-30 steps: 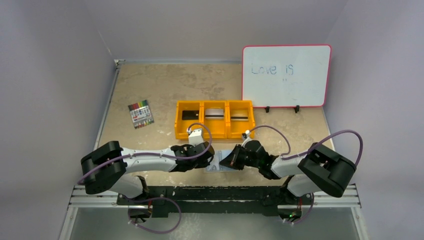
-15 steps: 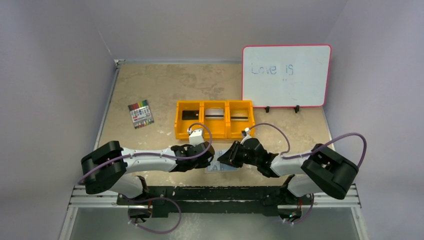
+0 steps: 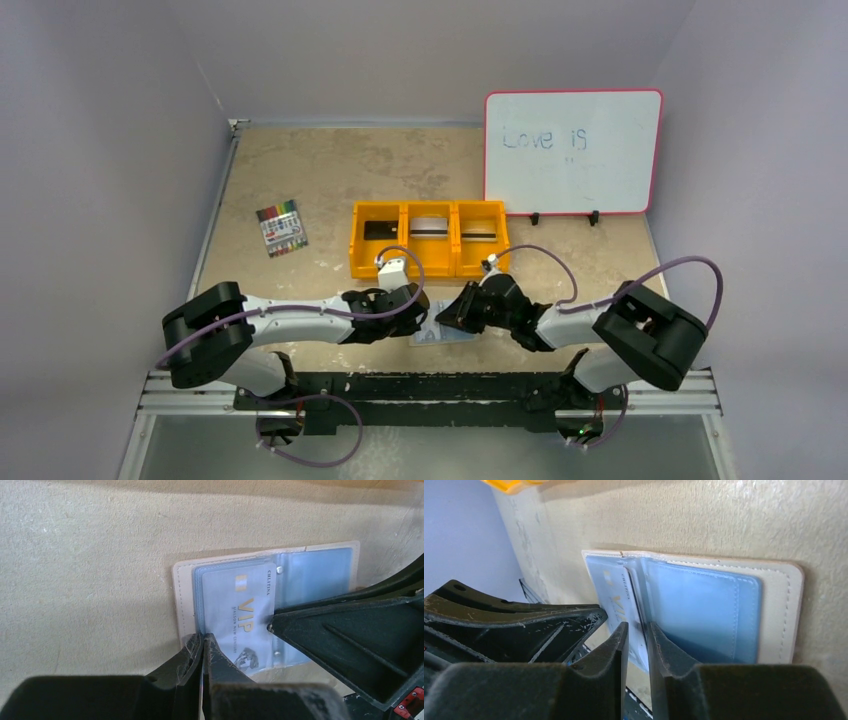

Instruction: Take the credit cards out of the card holder

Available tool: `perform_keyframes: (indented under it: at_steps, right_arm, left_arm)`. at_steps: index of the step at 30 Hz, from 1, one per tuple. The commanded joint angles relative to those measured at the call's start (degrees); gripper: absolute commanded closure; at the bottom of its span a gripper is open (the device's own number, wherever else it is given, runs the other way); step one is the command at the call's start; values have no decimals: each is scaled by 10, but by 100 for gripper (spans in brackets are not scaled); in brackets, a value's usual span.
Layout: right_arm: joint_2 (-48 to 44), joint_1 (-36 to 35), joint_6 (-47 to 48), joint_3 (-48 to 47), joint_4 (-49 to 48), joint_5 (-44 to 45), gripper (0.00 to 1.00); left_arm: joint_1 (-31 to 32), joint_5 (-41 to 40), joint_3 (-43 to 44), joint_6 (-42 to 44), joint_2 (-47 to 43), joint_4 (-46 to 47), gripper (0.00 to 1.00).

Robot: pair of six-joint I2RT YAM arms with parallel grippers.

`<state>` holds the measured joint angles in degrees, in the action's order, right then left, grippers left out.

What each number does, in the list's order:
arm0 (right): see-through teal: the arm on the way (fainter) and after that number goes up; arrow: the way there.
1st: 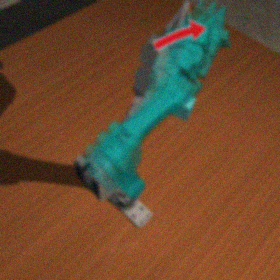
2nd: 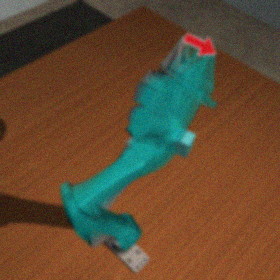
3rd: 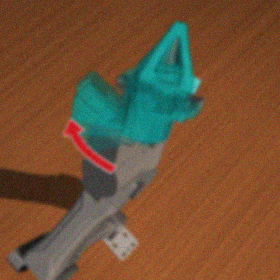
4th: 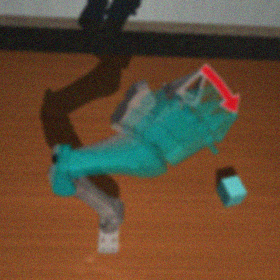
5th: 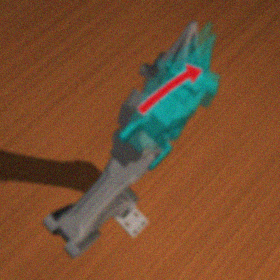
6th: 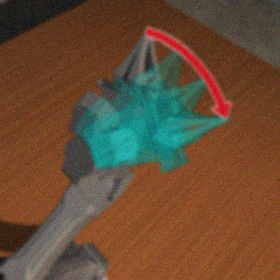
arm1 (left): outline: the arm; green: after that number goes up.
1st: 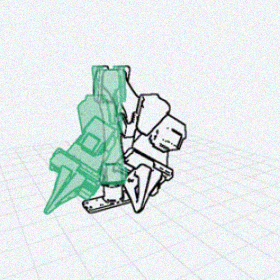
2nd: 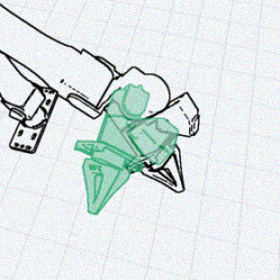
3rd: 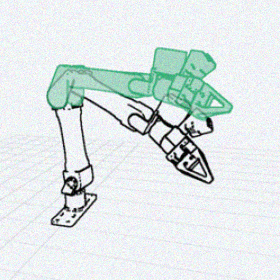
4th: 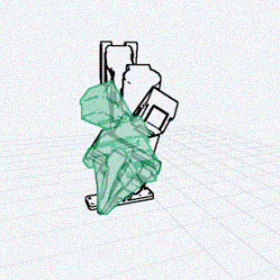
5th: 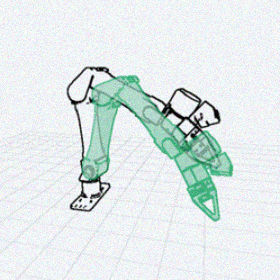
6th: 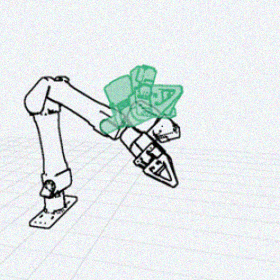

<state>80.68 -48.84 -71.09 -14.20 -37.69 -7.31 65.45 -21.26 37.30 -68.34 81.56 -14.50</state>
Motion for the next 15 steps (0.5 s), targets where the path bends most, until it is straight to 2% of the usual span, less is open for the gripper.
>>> perform_keyframes:
  at_steps: [1, 4, 10, 15]
  right_arm:
    - [32, -4, 14, -12, -38, -19, 79]
    - [57, -4, 12, -4, -102, -47, 82]
    - [106, -3, -7, 3, -193, -74, 99]
    - [85, -3, -12, 14, -185, -55, 100]
  left_arm:
    - [6, 19, -3, 10, 16, -30, 100]
    - [6, 27, -6, 11, 21, -20, 100]
    - [6, 31, -6, 10, 27, -19, 100]
    - [6, 5, -6, 4, 18, -48, 100]
